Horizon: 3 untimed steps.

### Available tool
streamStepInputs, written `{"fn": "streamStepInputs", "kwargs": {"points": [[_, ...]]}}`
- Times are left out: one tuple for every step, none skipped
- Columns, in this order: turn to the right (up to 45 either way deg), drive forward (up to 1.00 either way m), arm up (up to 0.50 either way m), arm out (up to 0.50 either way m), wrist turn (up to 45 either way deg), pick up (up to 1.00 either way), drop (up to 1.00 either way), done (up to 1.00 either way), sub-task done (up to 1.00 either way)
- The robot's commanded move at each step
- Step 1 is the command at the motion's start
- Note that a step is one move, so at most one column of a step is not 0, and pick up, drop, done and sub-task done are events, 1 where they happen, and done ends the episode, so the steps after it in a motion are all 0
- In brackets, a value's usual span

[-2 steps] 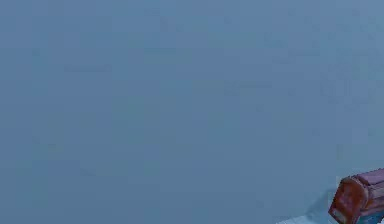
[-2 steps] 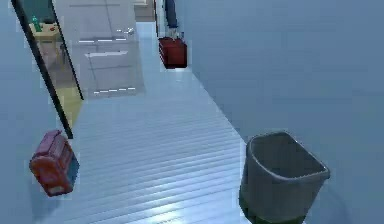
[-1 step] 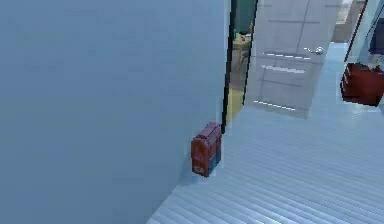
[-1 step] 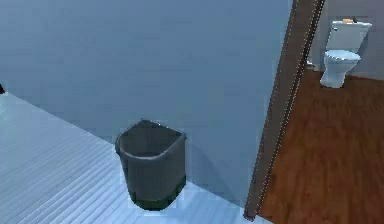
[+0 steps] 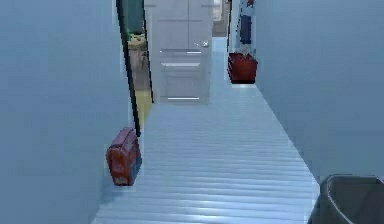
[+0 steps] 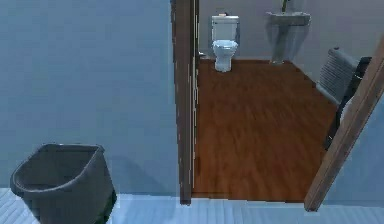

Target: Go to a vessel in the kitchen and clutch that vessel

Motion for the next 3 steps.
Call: {"fn": "streamStepInputs", "kwargs": {"points": [[0.0,1.0,0.0,0.0,0.0,0.0,0.0,0.0,0.0],[0.0,0.8,0.0,0.0,0.0,0.0,0.0,0.0,0.0],[-24.0,0.0,0.0,0.0,0.0,0.0,0.0,0.0,0.0]]}}
